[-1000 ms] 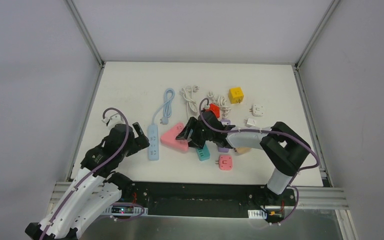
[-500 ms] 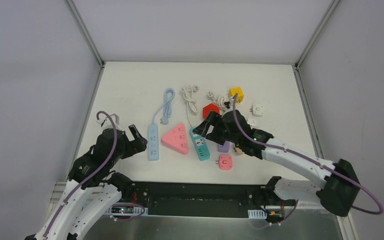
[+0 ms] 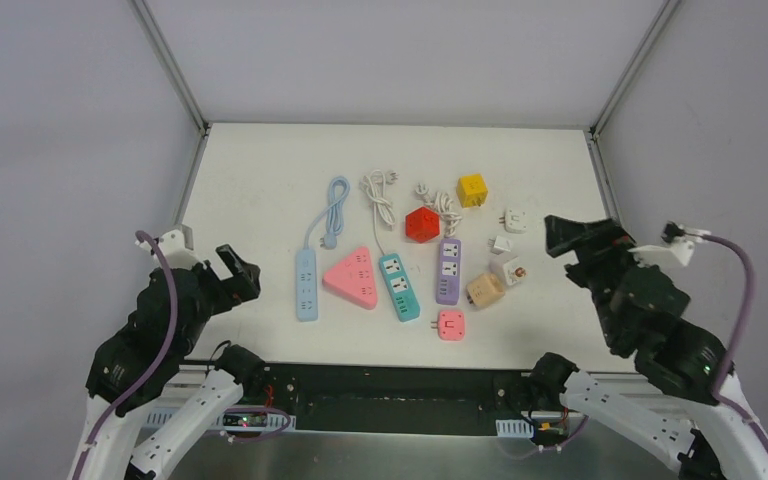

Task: Pull the plug off the socket

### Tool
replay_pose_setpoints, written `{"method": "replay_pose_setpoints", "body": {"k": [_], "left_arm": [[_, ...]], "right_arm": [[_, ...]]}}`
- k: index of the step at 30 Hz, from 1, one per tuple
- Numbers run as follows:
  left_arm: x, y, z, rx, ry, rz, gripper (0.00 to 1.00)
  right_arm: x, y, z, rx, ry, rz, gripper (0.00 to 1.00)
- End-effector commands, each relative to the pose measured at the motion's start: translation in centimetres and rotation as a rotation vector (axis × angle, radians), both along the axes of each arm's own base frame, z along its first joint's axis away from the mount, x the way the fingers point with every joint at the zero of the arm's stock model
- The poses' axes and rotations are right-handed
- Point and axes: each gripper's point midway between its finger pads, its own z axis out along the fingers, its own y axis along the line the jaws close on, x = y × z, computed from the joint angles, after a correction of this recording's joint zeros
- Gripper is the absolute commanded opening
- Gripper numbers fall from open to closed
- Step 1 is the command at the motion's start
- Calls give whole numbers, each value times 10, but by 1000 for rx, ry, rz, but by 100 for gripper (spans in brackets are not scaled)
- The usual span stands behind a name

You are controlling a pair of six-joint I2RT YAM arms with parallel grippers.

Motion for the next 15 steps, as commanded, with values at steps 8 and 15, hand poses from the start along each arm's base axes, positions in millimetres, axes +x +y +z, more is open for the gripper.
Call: {"method": "replay_pose_setpoints", "body": {"k": [8,15], "left_arm": [[-29,49,61,158,-152,73,99],[-40,47,67,126,-189,34,99]], "right_arm": [[-47,-100,13,-2,-86,-200,100],[-47,-100,9,-5,-67,-203,100]]}}
